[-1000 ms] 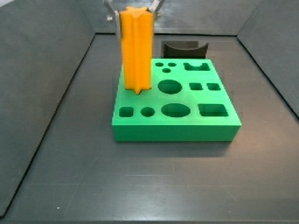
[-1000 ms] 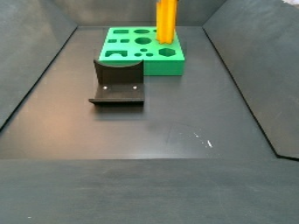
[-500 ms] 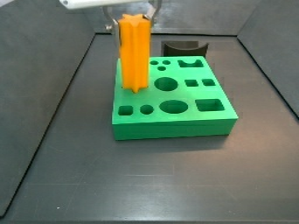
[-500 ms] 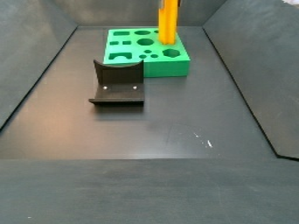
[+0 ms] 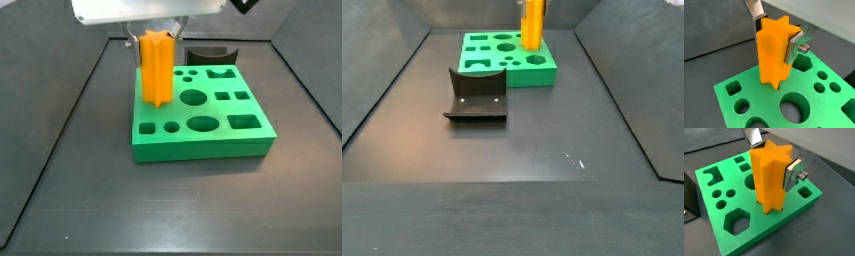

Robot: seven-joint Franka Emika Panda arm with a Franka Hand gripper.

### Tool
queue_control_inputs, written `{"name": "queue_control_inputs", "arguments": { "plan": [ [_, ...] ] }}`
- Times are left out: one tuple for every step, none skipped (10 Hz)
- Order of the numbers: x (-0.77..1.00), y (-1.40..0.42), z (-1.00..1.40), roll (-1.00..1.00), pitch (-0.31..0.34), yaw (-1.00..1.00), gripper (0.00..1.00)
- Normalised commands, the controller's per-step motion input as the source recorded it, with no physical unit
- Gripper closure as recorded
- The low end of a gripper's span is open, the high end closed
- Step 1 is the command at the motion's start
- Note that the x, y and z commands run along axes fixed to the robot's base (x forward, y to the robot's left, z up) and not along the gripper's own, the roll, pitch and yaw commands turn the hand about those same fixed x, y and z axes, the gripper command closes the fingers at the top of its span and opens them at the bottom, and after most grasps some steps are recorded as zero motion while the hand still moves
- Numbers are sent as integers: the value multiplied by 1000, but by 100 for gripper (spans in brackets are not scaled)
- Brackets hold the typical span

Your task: Insert the star object.

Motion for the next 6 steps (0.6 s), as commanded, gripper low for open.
{"name": "queue_control_inputs", "arguments": {
  "plan": [
    [83, 0, -254, -199, -37, -400, 100],
    [57, 0, -271, -159, -53, -426, 100],
    [83, 0, -263, -116, -33, -360, 100],
    [94, 0, -217, -24, 0, -146, 100],
    [29, 0, 0, -17, 0, 0, 100],
    [0, 0, 0, 0, 0, 0, 100]
  ]
}}
